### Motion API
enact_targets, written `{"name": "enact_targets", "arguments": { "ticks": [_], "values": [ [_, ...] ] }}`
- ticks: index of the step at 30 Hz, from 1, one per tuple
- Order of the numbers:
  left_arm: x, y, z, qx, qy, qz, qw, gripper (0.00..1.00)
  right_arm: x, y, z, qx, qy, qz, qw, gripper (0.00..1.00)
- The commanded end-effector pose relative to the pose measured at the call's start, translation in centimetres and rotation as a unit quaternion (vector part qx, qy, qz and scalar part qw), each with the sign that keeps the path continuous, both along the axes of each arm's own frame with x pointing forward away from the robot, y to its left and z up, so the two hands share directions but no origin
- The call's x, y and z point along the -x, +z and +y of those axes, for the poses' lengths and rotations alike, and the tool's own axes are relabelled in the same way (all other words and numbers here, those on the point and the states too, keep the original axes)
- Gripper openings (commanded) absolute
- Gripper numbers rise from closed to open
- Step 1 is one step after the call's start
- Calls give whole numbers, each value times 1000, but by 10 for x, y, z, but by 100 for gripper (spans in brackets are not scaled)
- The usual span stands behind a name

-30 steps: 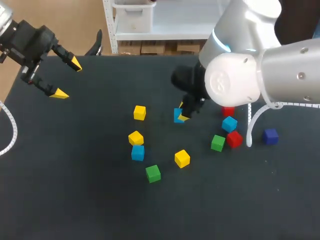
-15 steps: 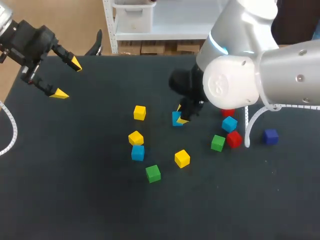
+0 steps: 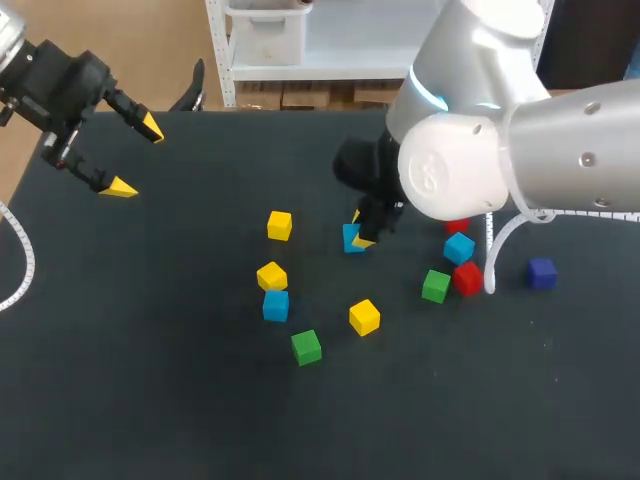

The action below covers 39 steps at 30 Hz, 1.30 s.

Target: Place the blue cubes, place green cubes on the blue cubes, place the yellow cubes on the green cubes, then place the red cubes on the yellow cubes, and place purple cube on the red cubes.

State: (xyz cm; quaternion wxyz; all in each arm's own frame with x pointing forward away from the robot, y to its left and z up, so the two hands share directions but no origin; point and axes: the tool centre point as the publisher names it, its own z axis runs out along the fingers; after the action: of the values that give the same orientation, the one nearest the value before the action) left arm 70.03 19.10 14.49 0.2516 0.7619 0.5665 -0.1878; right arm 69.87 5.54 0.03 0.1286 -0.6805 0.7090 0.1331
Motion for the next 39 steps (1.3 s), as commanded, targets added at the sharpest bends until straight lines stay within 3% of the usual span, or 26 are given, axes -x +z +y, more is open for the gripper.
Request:
{"name": "enact_targets", "arguments": {
  "ticks": [1, 39],
  "values": [
    [0, 0, 0, 0, 0, -1, 1000, 100, 0, 0, -2, 1, -4, 0, 1000, 0],
    [0, 0, 0, 0, 0, -1, 1000, 100, -6, -6, -4, -6, -26, 5, 1000, 0]
  ]
}}
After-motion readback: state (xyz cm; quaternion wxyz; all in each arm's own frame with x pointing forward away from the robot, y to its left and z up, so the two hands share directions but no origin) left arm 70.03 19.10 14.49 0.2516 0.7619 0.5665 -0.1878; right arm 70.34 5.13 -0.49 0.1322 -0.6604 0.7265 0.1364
